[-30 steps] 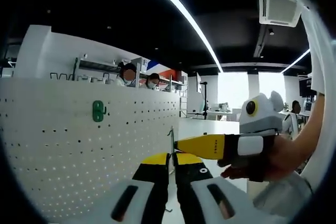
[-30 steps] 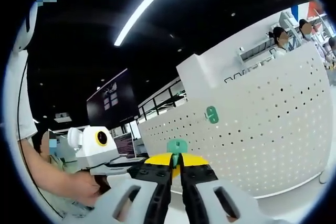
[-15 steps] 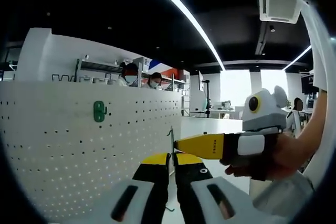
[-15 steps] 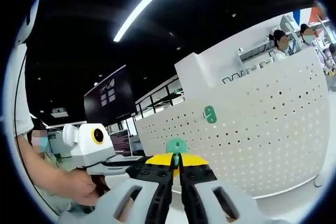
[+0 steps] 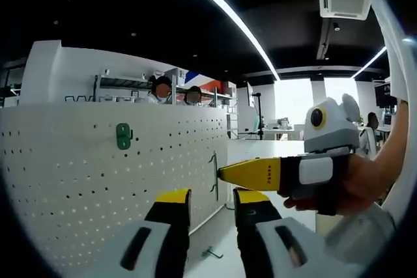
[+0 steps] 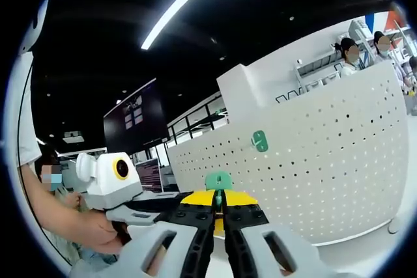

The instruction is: Insert the hook assembly into the mounting plate slot until the hook locks in place.

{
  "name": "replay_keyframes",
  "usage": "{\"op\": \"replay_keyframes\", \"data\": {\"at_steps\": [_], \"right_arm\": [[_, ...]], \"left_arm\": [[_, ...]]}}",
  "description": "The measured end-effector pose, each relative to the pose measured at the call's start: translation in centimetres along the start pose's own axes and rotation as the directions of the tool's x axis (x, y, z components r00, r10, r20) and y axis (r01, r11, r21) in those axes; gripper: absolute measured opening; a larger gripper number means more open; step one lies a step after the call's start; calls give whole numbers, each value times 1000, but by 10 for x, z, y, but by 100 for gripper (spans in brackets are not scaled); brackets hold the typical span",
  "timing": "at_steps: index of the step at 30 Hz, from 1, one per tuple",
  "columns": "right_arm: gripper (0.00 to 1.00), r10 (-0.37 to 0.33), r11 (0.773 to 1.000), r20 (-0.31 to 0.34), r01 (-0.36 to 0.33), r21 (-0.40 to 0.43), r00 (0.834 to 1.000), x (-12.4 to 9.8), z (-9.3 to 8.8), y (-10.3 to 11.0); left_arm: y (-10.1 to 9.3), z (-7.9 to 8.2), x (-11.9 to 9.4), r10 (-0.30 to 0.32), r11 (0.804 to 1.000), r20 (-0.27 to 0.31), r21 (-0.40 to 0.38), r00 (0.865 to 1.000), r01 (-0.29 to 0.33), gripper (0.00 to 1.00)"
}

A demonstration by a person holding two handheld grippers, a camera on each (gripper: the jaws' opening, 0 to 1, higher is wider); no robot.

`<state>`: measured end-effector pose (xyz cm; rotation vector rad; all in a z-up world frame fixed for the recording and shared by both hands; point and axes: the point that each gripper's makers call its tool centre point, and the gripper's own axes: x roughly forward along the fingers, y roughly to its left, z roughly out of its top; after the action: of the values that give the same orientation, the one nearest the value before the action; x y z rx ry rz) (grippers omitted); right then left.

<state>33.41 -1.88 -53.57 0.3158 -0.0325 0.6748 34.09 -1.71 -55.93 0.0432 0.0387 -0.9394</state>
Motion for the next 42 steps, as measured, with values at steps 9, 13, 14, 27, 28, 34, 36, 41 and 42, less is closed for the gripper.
{"op": "replay_keyframes", "data": {"at_steps": [9,13,14,27,28,34,36,41,42], "right_arm": [[1,-3,1000,-5,3,4,1000,-1,-1,0],[1,-3,1000,-6,3,3,1000,-1,-1,1],[1,-3,1000,-6,3,2,1000,-1,-1,1],[1,-61,997,-25,59,-52,998,2,8,-16],[1,-65,997,-27,64,-52,998,2,9,-17],[1,-93,991,-46,88,-98,995,2,7,-22],[1,-95,991,-49,89,-105,994,2,8,-22],[1,-112,985,-59,103,-137,992,5,9,-26],[1,-117,983,-62,107,-148,991,5,9,-26]], "left_arm": [[5,-6,2,38,999,-34,31,999,-37,69],[6,-8,1,45,998,-39,43,998,-43,69],[6,-8,1,44,998,-39,45,998,-42,69],[17,-14,-9,83,996,-58,32,995,-81,64],[18,-14,-10,87,996,-57,31,995,-85,63],[22,-15,-14,105,994,-60,32,993,-103,64],[23,-16,-16,109,994,-60,32,992,-108,64],[26,-17,-20,120,992,-61,34,991,-118,64],[27,-17,-22,126,992,-58,32,990,-124,64]]}}
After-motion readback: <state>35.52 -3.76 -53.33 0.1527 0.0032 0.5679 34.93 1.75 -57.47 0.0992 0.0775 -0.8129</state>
